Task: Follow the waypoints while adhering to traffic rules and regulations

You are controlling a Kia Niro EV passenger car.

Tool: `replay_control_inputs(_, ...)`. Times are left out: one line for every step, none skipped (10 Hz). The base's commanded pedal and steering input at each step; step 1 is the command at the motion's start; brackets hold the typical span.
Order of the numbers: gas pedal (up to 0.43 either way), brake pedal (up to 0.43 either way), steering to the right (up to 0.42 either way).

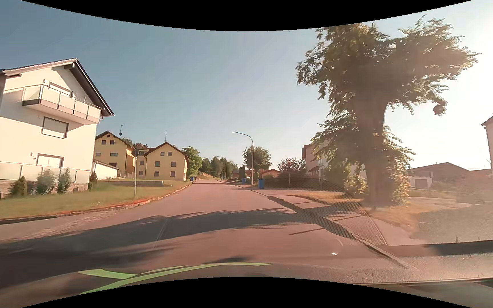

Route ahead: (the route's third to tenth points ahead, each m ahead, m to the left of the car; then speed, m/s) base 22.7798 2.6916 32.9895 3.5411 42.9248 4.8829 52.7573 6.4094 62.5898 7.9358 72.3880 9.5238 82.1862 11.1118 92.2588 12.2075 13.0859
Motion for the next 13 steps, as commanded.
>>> replay_control_inputs(0.24,0.0,-0.024)
replay_control_inputs(0.24,0.0,-0.024)
replay_control_inputs(0.24,0.0,-0.024)
replay_control_inputs(0.24,0.0,-0.024)
replay_control_inputs(0.24,0.0,-0.024)
replay_control_inputs(0.24,0.0,-0.024)
replay_control_inputs(0.24,0.0,-0.024)
replay_control_inputs(0.24,0.0,-0.026)
replay_control_inputs(0.24,0.0,-0.027)
replay_control_inputs(0.24,0.0,-0.027)
replay_control_inputs(0.24,0.0,-0.027)
replay_control_inputs(0.24,0.0,-0.027)
replay_control_inputs(0.24,0.0,-0.026)
